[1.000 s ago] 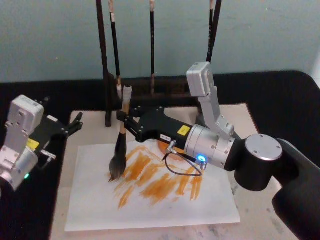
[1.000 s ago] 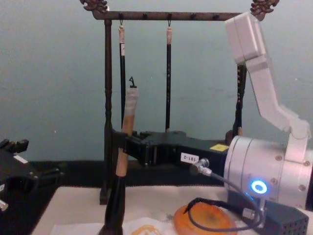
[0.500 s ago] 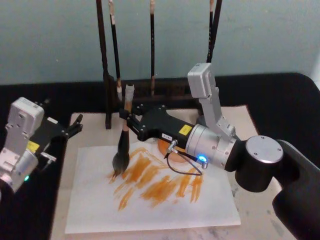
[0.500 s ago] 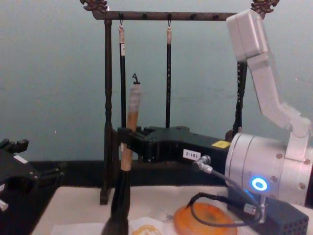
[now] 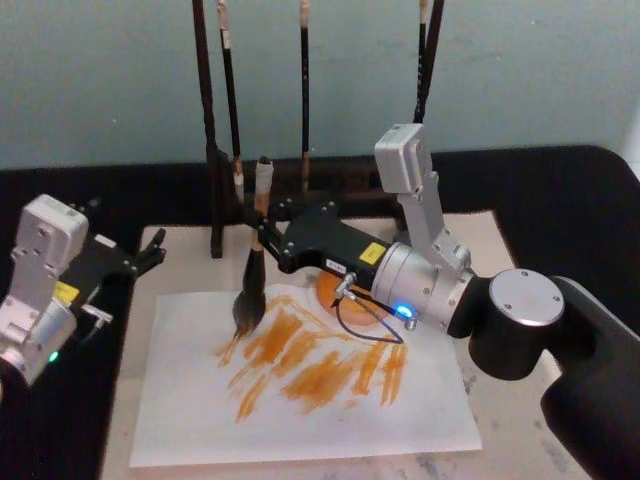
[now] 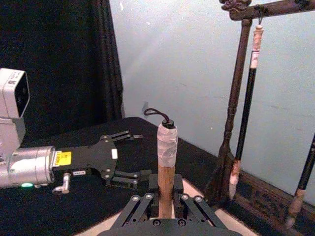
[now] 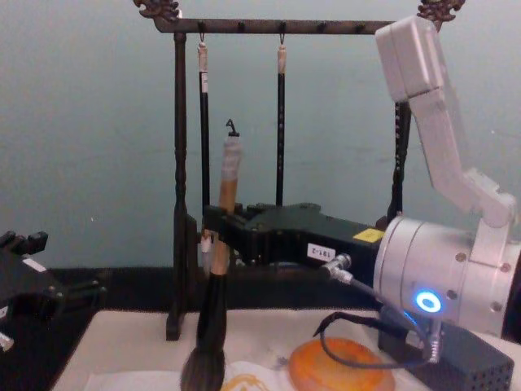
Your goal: Pick up the brush from the inkstone, write on the paper, then place the brush back to its original position.
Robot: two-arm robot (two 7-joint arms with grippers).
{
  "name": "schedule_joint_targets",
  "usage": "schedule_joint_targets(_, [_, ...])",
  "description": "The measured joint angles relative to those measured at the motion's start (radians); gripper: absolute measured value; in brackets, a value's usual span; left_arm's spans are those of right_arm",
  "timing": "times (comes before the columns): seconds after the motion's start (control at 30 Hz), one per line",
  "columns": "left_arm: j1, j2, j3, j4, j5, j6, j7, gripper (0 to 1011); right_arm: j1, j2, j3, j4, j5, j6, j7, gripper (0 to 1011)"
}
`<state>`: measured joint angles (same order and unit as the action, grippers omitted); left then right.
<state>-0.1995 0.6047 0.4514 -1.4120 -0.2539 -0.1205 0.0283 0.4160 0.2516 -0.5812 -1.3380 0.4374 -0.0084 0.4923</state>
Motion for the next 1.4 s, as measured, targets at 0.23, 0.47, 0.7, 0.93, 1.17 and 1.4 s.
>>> schedule_joint_targets(0.23, [0.0, 0.0, 0.0, 0.0, 0.0, 0.0, 0.0, 1001, 0.001, -0.009, 0.012, 0.01, -0.026, -0.012, -0.01, 155])
schedule_joint_targets(0.47, [0.0, 0.0, 0.0, 0.0, 0.0, 0.0, 0.0, 1001, -0.002, -0.014, 0.025, 0.014, -0.043, -0.018, -0.017, 155])
schedule_joint_targets(0.7, [0.0, 0.0, 0.0, 0.0, 0.0, 0.0, 0.0, 1001, -0.007, -0.018, 0.035, 0.014, -0.059, -0.023, -0.021, 155])
schedule_joint_targets(0.93, [0.0, 0.0, 0.0, 0.0, 0.0, 0.0, 0.0, 1001, -0.014, -0.021, 0.047, 0.005, -0.066, -0.024, -0.024, 155])
schedule_joint_targets(1.17, [0.0, 0.0, 0.0, 0.0, 0.0, 0.0, 0.0, 1001, -0.031, -0.018, 0.078, -0.032, -0.042, -0.023, -0.026, 155])
schedule_joint_targets(1.4, [0.0, 0.0, 0.0, 0.0, 0.0, 0.0, 0.0, 1001, -0.062, -0.008, 0.139, -0.082, 0.025, -0.02, -0.044, 155])
